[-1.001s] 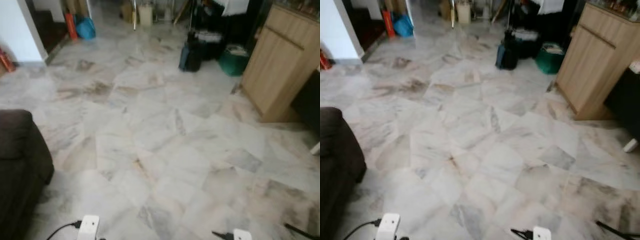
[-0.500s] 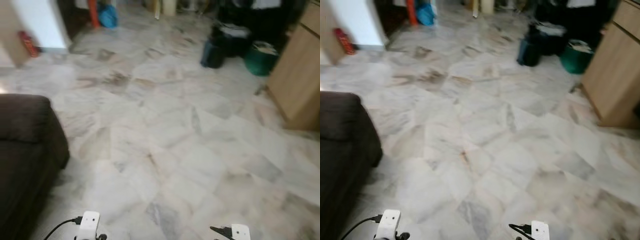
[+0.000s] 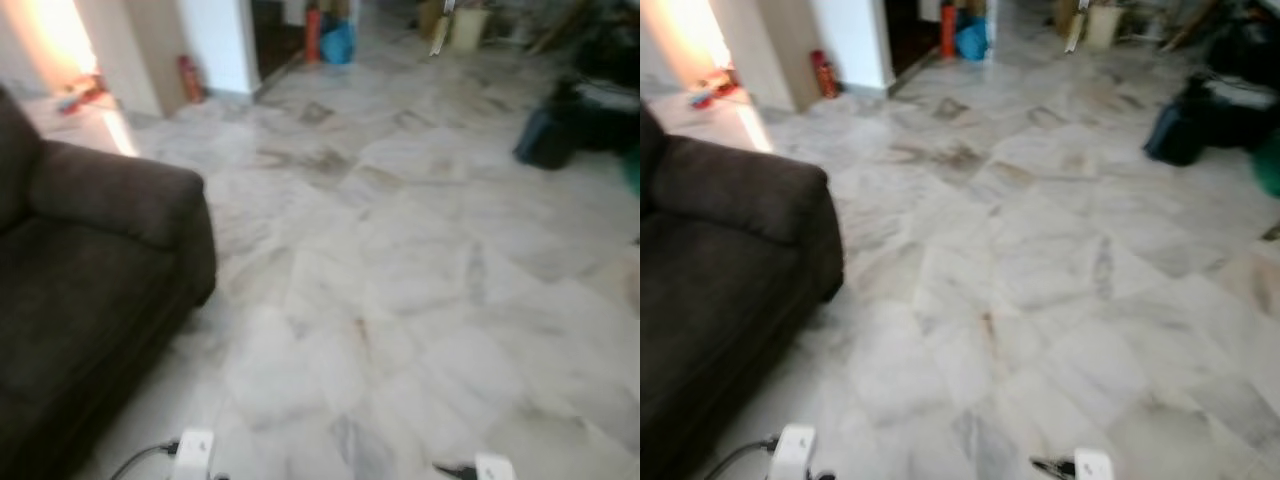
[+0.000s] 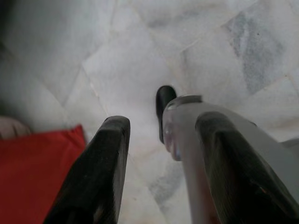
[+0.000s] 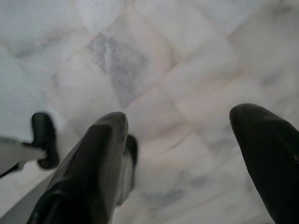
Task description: Move the pillow to the sofa from floor
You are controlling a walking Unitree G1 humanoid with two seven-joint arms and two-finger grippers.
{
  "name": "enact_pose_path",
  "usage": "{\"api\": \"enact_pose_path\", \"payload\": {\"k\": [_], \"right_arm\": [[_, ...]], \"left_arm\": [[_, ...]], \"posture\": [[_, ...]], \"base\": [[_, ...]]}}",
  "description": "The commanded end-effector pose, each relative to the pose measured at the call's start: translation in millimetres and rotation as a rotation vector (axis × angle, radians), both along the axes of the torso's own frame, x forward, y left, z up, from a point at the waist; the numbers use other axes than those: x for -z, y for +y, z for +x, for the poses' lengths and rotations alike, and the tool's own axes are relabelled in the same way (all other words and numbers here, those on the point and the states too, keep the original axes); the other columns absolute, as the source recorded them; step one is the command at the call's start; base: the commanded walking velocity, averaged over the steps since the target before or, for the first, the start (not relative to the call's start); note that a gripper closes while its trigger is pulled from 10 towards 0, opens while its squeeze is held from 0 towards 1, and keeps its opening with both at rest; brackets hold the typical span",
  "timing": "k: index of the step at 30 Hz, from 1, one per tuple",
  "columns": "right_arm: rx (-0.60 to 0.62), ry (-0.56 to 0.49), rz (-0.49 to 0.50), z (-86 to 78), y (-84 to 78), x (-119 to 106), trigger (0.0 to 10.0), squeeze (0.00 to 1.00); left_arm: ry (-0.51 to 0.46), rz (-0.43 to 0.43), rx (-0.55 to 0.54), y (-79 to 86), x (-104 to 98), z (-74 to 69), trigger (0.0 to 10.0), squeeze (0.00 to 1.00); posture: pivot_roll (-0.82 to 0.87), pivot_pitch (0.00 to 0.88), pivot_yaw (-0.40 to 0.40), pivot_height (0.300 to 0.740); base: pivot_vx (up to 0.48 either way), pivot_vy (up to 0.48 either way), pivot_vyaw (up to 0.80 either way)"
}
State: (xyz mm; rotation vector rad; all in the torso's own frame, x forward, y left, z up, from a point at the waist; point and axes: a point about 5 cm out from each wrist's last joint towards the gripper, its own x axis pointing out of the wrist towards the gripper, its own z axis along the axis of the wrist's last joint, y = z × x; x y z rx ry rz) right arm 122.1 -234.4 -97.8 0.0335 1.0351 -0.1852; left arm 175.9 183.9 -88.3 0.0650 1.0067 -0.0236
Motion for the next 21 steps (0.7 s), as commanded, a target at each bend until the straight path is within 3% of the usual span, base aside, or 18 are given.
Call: {"api": "enact_pose_path", "payload": {"k": [1, 3, 11, 21], "right_arm": [[0.002, -0.008, 0.01, 2.2, 5.0, 0.4, 10.0, 0.0], [0.017, -0.013, 0.006, -0.5, 1.4, 0.3, 10.0, 0.0], [0.032, -0.014, 0.022, -1.8, 4.4, 1.3, 10.0, 0.0], [-0.06, 0.01, 0.075, 4.5, 39.7, 6.4, 10.0, 0.0]], "left_arm": [[0.029, 0.018, 0.035, 1.9, 2.9, -6.7, 10.0, 0.0], [0.038, 0.019, 0.083, -3.3, 4.3, -8.8, 10.0, 0.0], [0.026, 0.025, 0.078, -1.1, 3.9, -9.1, 10.0, 0.0], [0.008, 0.09, -0.015, 32.4, -1.8, -7.7, 10.0, 0.0]], "posture": [[-0.01, 0.037, -0.032, 0.74], [-0.01, 0.034, -0.015, 0.74], [0.0, 0.045, -0.023, 0.74], [0.12, 0.018, -0.12, 0.74]], "base": [[0.0, 0.0, 0.8], [0.0, 0.0, 0.8], [0.0, 0.0, 0.8], [0.0, 0.0, 0.8]]}}
